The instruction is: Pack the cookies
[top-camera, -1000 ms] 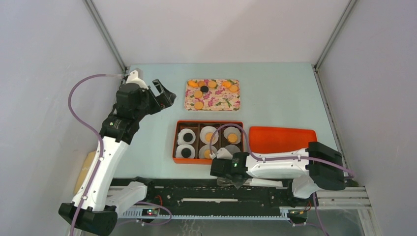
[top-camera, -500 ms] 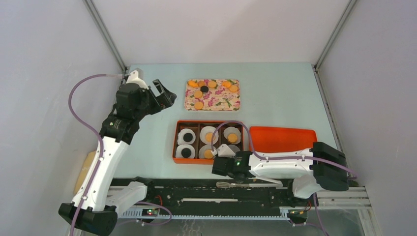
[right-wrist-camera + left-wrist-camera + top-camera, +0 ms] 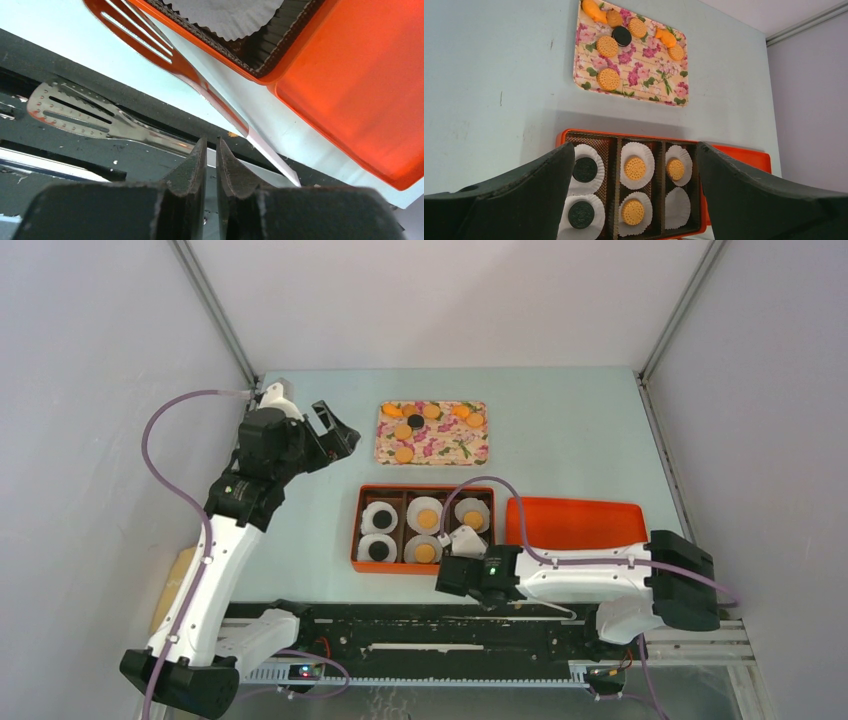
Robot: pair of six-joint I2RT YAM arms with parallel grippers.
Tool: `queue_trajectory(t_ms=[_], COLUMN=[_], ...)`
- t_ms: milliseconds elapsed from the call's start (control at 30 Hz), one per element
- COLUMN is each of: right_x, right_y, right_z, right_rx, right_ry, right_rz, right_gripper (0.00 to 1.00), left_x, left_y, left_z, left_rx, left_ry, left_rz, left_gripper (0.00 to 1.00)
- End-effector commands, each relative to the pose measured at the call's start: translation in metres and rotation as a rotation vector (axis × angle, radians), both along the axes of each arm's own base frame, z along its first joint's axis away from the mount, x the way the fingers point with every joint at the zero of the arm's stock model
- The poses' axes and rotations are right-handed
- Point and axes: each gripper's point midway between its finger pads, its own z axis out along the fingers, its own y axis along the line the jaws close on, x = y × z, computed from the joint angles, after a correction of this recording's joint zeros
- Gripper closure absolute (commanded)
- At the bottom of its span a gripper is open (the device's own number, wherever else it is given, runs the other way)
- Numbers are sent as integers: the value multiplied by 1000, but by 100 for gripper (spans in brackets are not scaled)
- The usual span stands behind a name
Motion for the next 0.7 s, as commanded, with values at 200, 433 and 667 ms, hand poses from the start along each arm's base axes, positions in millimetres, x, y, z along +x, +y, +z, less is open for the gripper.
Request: queue_trajectory(t_ms=[200, 433, 667], right_x=[8, 14, 21], right_y=[-1, -7, -8], right_z=[29, 44, 53], right_rx=[94, 120, 178], right_ry=[-68, -115, -128], right_rz=[-71, -122, -201], right_gripper=[84, 85, 85], left_x=[-4, -3, -6], left_y=[0, -3, -7], left_z=[26, 25, 22], left_rx=[-11, -20, -38], left_ry=[-95, -95, -99], left_rz=[-7, -21, -35], left_gripper=[5, 5, 5])
